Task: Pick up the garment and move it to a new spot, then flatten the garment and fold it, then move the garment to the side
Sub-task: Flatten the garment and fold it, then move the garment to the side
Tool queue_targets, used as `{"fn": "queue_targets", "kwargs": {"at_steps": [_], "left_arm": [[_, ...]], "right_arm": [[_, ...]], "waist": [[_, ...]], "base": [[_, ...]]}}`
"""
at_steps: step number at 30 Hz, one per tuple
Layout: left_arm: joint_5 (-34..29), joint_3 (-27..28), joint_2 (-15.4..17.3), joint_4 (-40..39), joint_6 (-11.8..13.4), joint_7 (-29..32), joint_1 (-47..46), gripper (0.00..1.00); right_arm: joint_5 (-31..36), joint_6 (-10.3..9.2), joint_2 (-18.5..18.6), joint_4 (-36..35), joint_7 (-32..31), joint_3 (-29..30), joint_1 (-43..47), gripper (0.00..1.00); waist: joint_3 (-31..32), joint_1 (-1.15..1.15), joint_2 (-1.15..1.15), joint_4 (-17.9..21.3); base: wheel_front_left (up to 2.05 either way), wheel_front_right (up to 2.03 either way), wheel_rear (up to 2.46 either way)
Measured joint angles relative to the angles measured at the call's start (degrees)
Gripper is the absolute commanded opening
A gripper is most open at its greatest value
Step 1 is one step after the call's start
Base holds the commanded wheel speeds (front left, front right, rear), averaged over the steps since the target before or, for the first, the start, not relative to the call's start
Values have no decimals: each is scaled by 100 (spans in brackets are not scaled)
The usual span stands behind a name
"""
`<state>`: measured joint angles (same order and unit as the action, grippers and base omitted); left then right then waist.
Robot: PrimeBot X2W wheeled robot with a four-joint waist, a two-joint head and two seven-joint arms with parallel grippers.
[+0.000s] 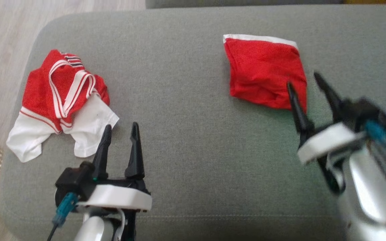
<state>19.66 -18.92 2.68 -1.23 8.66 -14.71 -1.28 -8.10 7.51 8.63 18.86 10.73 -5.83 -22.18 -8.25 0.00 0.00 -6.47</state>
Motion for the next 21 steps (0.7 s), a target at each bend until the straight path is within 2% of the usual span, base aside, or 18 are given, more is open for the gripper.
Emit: {"fn": "queue_targets", "kwargs": {"at_steps": [2, 9, 14, 18, 21], "left_arm": [[-1, 62, 0, -26, 0, 0, 94, 100], [-152, 197, 2, -152, -1, 0, 337, 100], [-292, 336, 5, -297, 44, 0, 524, 100], [-433, 391, 7, -338, 33, 0, 660, 100], [-569, 423, 5, -292, -67, 0, 714, 100]], "right_arm": [[94, 0, -190, -152, 178, 164, 446, 100], [468, 0, -492, -655, 350, 531, 1510, 100], [467, 0, -543, -1190, 370, 610, 1800, 100], [285, 0, -559, -1302, 374, 572, 1932, 100], [208, 0, -564, -1301, 374, 515, 1988, 100]], "waist": [[85, 0, 0, 30], [268, 0, 0, 77], [366, 0, 0, 137], [422, 0, 0, 190], [445, 0, 0, 221]], "base": [[0, 0, 0], [0, 0, 0], [0, 0, 0], [0, 0, 0], [0, 0, 0]]}}
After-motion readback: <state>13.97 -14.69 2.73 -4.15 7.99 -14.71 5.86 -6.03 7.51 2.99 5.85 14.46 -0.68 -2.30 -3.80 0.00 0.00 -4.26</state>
